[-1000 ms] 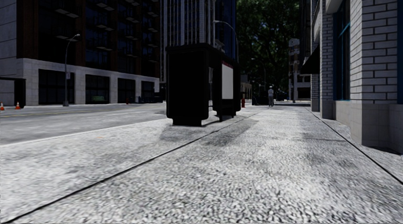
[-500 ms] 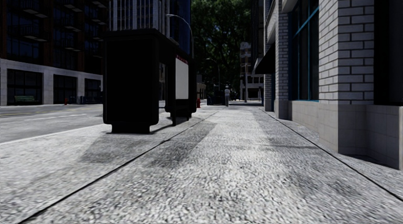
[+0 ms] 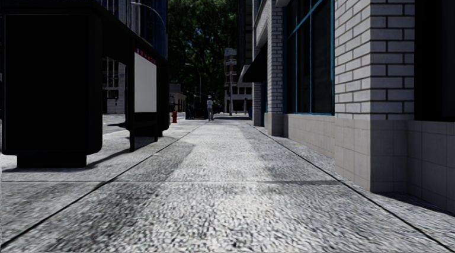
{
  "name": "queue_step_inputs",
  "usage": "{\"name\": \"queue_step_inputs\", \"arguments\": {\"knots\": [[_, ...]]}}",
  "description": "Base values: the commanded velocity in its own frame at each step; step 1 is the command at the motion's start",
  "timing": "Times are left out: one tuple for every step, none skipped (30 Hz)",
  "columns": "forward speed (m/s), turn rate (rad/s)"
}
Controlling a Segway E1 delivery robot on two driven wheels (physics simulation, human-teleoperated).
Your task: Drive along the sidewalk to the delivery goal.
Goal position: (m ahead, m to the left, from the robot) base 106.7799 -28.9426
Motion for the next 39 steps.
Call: {"name": "queue_step_inputs", "arguments": {"knots": [[2.00, 0.00], [2.00, 0.00], [2.00, 0.00], [2.00, 0.00], [2.00, 0.00], [2.00, 0.00], [2.00, 0.00], [2.00, 0.00], [2.00, 0.00], [2.00, 0.00], [2.00, 0.00], [2.00, 0.00], [2.00, 0.00], [2.00, 0.00], [2.00, 0.00], [2.00, 0.00], [2.00, 0.00], [2.00, 0.00], [2.00, 0.00], [2.00, 0.00], [2.00, 0.00], [2.00, 0.00], [2.00, 0.00], [2.00, 0.00], [2.00, 0.00], [2.00, 0.00], [2.00, 0.00], [2.00, 0.00], [2.00, 0.00], [2.00, 0.00], [2.00, 0.00], [2.00, 0.00], [2.00, 0.00], [2.00, 0.00], [2.00, 0.00], [2.00, 0.00], [2.00, 0.00], [2.00, 0.00], [2.00, 0.00]]}}
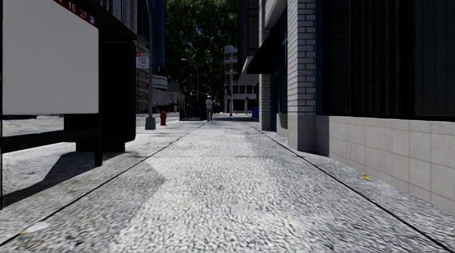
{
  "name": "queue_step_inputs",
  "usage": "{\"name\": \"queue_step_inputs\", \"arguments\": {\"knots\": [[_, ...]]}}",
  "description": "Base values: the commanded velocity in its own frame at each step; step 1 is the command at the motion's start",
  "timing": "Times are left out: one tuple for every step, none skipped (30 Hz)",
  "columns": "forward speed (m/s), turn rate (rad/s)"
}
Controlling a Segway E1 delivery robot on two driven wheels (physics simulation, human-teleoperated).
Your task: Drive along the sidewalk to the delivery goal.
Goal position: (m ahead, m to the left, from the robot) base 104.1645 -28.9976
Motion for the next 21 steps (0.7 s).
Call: {"name": "queue_step_inputs", "arguments": {"knots": [[2.00, 0.00], [2.00, 0.00], [2.00, 0.00], [2.00, 0.00], [2.00, 0.00], [2.00, 0.00], [2.00, 0.00], [2.00, 0.00], [2.00, 0.00], [2.00, 0.00], [2.00, 0.00], [2.00, 0.00], [2.00, 0.00], [2.00, 0.00], [2.00, 0.00], [2.00, 0.00], [2.00, 0.00], [2.00, 0.00], [2.00, 0.00], [2.00, 0.00], [2.00, 0.00]]}}
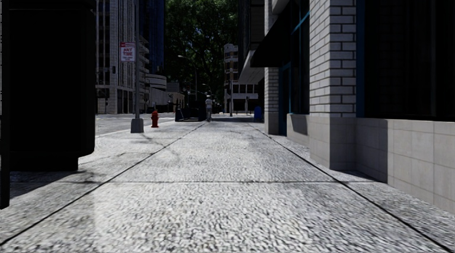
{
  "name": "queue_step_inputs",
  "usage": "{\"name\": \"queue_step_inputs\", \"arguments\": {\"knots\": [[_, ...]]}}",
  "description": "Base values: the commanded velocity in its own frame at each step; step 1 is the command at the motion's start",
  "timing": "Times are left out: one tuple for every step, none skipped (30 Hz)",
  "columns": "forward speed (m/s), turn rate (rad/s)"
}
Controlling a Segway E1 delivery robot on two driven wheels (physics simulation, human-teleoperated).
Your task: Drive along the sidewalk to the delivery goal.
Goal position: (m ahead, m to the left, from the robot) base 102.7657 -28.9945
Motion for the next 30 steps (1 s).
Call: {"name": "queue_step_inputs", "arguments": {"knots": [[2.00, 0.00], [2.00, 0.00], [2.00, 0.00], [2.00, 0.00], [2.00, 0.00], [2.00, 0.00], [2.00, 0.00], [2.00, 0.00], [2.00, 0.00], [2.00, 0.00], [2.00, 0.00], [2.00, 0.00], [2.00, 0.00], [2.00, 0.00], [2.00, 0.00], [2.00, 0.00], [2.00, 0.00], [2.00, 0.00], [2.00, 0.00], [2.00, 0.00], [2.00, 0.00], [2.00, 0.00], [2.00, 0.00], [2.00, 0.00], [2.00, 0.00], [2.00, 0.00], [2.00, 0.00], [2.00, 0.00], [2.00, 0.00], [2.00, 0.00]]}}
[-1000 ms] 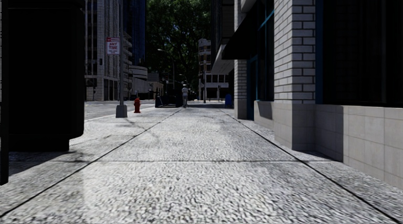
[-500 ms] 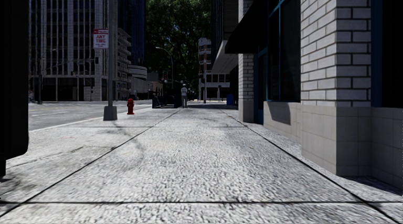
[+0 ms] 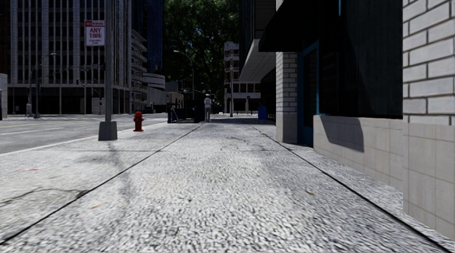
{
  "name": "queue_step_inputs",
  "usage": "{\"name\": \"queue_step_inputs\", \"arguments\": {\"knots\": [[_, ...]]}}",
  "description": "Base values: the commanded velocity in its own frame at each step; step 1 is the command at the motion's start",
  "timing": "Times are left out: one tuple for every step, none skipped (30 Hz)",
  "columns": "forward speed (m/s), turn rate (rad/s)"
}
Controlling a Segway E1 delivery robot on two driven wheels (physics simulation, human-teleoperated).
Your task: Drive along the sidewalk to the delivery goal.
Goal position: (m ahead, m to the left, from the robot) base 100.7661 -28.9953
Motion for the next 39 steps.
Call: {"name": "queue_step_inputs", "arguments": {"knots": [[2.00, 0.00], [2.00, 0.00], [2.00, 0.00], [2.00, 0.00], [2.00, 0.00], [2.00, 0.00], [2.00, 0.00], [2.00, 0.00], [2.00, 0.00], [2.00, 0.00], [2.00, 0.00], [2.00, 0.00], [2.00, 0.00], [2.00, 0.00], [2.00, 0.00], [2.00, 0.00], [2.00, 0.00], [2.00, 0.00], [2.00, 0.00], [2.00, 0.00], [2.00, 0.00], [2.00, 0.00], [2.00, 0.00], [2.00, 0.00], [2.00, 0.00], [2.00, 0.00], [2.00, 0.00], [2.00, 0.00], [2.00, 0.00], [2.00, 0.00], [2.00, 0.00], [2.00, 0.00], [2.00, 0.00], [2.00, 0.00], [2.00, 0.00], [2.00, 0.00], [2.00, 0.00], [2.00, 0.00], [2.00, 0.00]]}}
